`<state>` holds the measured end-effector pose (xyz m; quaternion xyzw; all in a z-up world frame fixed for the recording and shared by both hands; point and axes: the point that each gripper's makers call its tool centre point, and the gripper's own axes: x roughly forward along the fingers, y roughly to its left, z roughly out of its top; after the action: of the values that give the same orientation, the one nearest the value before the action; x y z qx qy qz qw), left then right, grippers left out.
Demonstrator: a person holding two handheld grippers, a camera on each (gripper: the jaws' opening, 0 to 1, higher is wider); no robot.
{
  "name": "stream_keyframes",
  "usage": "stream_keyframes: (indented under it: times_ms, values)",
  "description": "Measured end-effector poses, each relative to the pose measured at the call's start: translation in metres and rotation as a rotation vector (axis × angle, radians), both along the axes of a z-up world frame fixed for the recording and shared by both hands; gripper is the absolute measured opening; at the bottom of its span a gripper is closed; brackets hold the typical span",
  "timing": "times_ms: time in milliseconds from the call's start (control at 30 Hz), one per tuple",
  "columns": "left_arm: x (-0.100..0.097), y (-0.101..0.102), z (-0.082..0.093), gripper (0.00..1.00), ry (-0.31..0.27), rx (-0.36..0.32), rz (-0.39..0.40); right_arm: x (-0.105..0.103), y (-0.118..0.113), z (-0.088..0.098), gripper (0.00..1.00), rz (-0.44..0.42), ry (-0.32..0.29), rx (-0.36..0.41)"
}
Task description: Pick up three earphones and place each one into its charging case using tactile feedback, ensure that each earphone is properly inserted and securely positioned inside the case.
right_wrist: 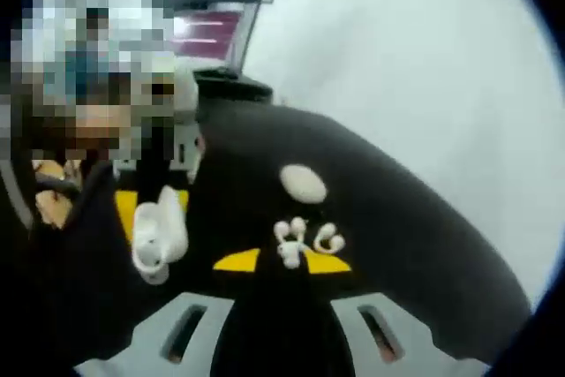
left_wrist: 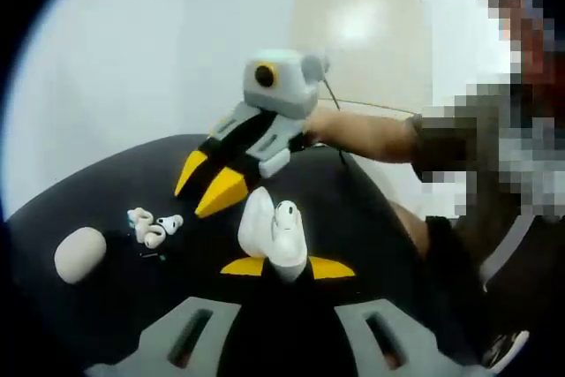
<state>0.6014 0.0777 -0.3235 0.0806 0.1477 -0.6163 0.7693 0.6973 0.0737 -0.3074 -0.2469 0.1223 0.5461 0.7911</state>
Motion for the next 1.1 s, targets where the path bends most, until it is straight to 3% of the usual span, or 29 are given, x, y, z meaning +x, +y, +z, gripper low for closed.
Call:
stream_keyframes:
  times_ms: [167, 233, 367, 467, 533, 667, 733, 833, 933, 1033, 1100]
  values:
    - [0.0, 0.0, 0.0, 0.13, -0.004, 0.001, -0.001, 0.008, 0.004, -0.014, 0.21, -0.016, 0.038, -0.006]
    - [0.0, -0.001, 0.0, 0.13, -0.006, 0.001, -0.001, 0.005, 0.007, -0.016, 0.11, -0.006, 0.074, 0.029]
    - [0.0, -0.001, 0.0, 0.13, -0.007, 0.001, -0.001, 0.003, 0.0, -0.014, 0.09, -0.015, 0.075, 0.019]
    - [-0.001, -0.002, 0.001, 0.13, -0.008, 0.002, -0.001, 0.001, -0.005, -0.001, 0.09, -0.01, 0.079, 0.048]
    - [-0.001, -0.002, 0.001, 0.13, -0.01, 0.003, -0.002, -0.005, 0.001, 0.013, 0.09, 0.019, 0.108, 0.113]
    - [-0.001, -0.003, 0.001, 0.13, -0.019, 0.003, -0.004, -0.029, 0.028, 0.032, 0.09, 0.152, 0.249, 0.185]
    - [-0.001, -0.004, 0.001, 0.13, -0.031, 0.005, -0.006, -0.038, 0.046, 0.028, 0.09, 0.203, 0.298, 0.164]
    - [-0.002, -0.003, 0.002, 0.13, -0.04, 0.006, -0.01, -0.038, 0.064, 0.006, 0.09, 0.227, 0.253, 0.053]
    - [-0.001, -0.002, 0.002, 0.13, -0.053, 0.007, -0.01, -0.036, 0.075, -0.009, 0.09, 0.233, 0.276, 0.014]
    - [-0.002, -0.001, 0.002, 0.13, -0.056, 0.008, -0.014, -0.039, 0.076, -0.007, 0.09, 0.256, 0.286, 0.02]
    - [-0.002, -0.001, 0.002, 0.13, -0.061, 0.011, -0.016, -0.042, 0.075, -0.005, 0.09, 0.312, 0.228, -0.002]
